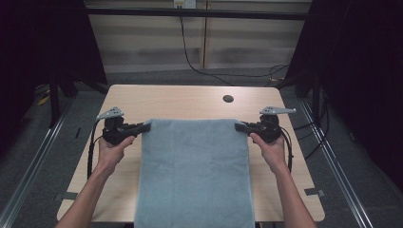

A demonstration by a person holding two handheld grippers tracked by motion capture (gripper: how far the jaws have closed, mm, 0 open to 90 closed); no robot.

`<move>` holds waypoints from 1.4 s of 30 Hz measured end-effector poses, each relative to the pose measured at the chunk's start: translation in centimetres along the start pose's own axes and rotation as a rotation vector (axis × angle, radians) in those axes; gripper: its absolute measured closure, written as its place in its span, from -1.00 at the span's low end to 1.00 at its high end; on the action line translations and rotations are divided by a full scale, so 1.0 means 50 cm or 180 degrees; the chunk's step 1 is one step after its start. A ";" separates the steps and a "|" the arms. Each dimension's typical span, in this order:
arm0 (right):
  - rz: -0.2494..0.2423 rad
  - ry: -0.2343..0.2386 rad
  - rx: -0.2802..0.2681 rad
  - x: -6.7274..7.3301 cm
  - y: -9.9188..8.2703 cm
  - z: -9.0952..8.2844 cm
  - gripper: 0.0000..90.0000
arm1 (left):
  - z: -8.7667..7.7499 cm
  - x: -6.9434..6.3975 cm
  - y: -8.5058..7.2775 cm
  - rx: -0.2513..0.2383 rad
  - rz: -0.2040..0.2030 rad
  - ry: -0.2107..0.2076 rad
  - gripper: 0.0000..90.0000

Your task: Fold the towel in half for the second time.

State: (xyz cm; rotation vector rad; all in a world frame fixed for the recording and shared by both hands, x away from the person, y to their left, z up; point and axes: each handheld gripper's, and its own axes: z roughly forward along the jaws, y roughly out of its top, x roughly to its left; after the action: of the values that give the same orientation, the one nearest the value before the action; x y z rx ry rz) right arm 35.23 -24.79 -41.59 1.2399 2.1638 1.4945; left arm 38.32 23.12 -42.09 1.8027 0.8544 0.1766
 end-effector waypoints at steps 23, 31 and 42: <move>-0.0034 -0.0080 -0.0120 -0.007 0.093 -0.013 0.82 | 0.001 0.008 0.092 -0.0191 0.0108 0.0099 0.86; -0.0121 -0.0127 -0.0226 -0.007 0.135 -0.037 0.82 | -0.017 -0.012 0.142 -0.0368 0.0273 0.0081 0.85; -0.0163 0.0041 -0.0286 0.010 0.078 -0.062 0.82 | -0.029 -0.024 0.071 -0.0327 0.0277 -0.0019 0.86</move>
State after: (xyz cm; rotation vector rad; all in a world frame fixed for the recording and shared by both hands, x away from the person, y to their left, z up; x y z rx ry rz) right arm 35.03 -25.98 -36.72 1.1403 2.0953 1.5646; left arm 38.37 22.91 -38.09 1.7444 0.7499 0.2665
